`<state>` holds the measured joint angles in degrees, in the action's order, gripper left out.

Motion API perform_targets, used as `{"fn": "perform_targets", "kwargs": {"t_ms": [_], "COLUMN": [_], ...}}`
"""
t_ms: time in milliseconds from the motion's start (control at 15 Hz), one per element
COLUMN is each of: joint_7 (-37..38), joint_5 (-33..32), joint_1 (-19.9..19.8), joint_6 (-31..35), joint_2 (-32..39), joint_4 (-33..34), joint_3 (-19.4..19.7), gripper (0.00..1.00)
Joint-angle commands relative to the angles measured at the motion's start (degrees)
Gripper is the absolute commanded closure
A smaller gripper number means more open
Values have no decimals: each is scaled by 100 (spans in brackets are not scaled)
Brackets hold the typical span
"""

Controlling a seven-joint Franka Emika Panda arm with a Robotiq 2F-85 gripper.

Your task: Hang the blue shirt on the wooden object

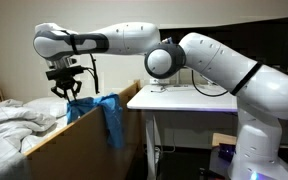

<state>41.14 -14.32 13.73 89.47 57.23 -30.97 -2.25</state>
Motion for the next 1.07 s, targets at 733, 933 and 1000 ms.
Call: {"fn": "perform_targets", "kwargs": {"t_ms": [733,933,1000], "joint_7": [-53,4,-20], "joint_5": [17,208,214], "joint_1": [67,117,111], "joint_6": [-121,-297,-322], "joint_2": [-117,-121,-194], "joint_4": [777,997,976], "joint_3": [345,567,593], "gripper": [0,0,0]}}
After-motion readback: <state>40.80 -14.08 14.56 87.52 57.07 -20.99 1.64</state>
